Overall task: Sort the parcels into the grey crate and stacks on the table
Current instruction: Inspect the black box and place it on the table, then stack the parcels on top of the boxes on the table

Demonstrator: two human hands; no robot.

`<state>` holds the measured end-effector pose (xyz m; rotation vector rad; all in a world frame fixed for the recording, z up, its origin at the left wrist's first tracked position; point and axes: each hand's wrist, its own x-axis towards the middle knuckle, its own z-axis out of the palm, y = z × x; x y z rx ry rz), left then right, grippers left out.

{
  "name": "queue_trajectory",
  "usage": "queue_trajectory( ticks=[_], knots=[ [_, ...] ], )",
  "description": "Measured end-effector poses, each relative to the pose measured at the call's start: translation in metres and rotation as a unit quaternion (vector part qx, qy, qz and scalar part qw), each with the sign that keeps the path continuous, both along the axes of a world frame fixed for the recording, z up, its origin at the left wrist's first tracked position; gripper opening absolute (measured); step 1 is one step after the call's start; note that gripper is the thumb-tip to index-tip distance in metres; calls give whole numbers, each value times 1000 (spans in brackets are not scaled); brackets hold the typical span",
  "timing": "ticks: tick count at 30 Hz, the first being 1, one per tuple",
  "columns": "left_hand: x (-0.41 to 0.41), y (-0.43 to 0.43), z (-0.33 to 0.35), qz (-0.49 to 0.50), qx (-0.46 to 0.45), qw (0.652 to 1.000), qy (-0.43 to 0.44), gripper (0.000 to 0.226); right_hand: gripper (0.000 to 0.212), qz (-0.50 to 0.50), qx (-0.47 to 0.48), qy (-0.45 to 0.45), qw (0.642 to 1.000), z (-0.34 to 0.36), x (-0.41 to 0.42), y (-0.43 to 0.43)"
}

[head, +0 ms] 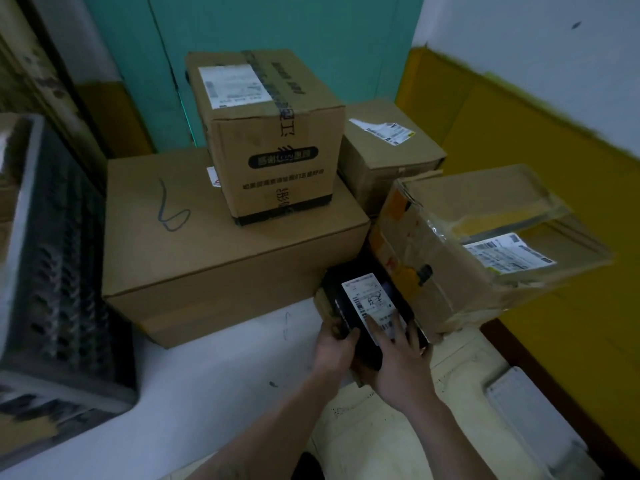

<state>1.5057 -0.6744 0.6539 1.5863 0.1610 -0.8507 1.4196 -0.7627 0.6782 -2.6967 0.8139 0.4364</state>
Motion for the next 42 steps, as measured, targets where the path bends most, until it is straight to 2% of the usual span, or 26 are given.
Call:
queue_trajectory(
  ticks=[3, 9, 13, 19, 24, 27, 31, 38, 42],
  knots=[
    [-2, -3, -3, 6, 10, 1000, 12, 19, 79, 5, -20, 9, 1000, -2, 1, 0],
    [1, 2, -3, 33, 7, 999, 28, 19, 84, 4, -40, 11, 999, -8, 1, 1],
    [6, 9, 7, 49, 11, 999, -10, 15, 85, 30, -62, -82, 994, -15, 1, 7],
    [10, 26, 24, 56, 22, 994, -93, 14, 59, 73, 2, -223, 972, -19, 12, 11],
    [15, 48, 40, 77, 34, 986, -141, 24, 70, 75, 75, -250, 962, -3, 30, 22],
    [20, 64, 51, 93, 45, 979, -177, 22, 62, 82, 130, -239, 959, 12, 41, 30],
    [30, 83, 71, 124, 42, 971, -199, 24, 63, 78, 165, -246, 952, 40, 57, 41],
    [54, 96, 112, 175, 3, 952, -249, 18, 64, 57, 223, -333, 914, 84, 90, 49],
    [72, 97, 142, 187, -19, 934, -302, 23, 63, 52, 201, -396, 895, 109, 115, 46]
  ],
)
